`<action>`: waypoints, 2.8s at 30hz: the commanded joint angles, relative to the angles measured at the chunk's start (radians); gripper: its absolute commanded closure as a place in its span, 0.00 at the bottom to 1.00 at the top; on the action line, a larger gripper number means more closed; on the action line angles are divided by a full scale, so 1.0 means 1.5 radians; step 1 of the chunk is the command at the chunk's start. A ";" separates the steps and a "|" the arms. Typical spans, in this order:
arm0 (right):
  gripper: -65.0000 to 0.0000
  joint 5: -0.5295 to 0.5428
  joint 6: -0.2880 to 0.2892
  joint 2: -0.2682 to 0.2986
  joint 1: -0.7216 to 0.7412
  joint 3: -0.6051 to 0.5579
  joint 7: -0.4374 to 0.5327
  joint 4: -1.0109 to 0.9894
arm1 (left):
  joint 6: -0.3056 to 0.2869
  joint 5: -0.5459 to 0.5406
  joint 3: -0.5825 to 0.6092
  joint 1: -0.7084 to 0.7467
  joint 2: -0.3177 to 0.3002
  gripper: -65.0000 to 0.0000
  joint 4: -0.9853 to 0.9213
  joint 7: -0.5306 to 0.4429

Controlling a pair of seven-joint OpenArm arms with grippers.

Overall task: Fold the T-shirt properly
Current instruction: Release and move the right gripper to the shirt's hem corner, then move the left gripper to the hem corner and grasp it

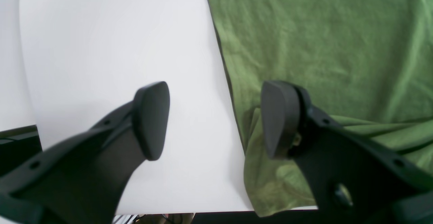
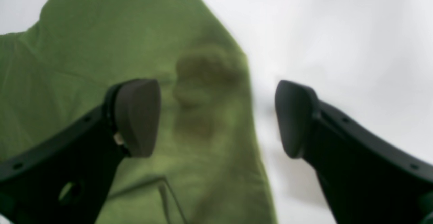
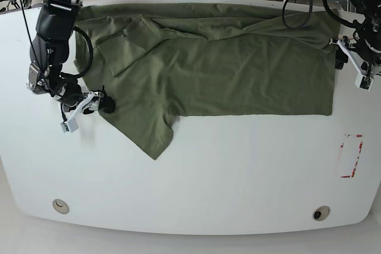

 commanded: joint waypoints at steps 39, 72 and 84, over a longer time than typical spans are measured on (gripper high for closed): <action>1.00 -0.050 0.005 -0.037 0.014 0.004 0.027 0.009 | 0.237 -0.009 0.074 -0.357 -0.011 0.14 -0.493 -0.100; 1.00 -0.004 0.005 0.014 0.028 0.006 0.024 0.013 | 0.189 -0.008 0.106 -0.345 0.023 1.00 -0.398 -0.097; 1.00 0.109 0.005 0.074 0.006 0.006 -0.039 0.015 | 0.113 -0.009 0.104 -0.323 0.024 1.00 -0.334 -0.054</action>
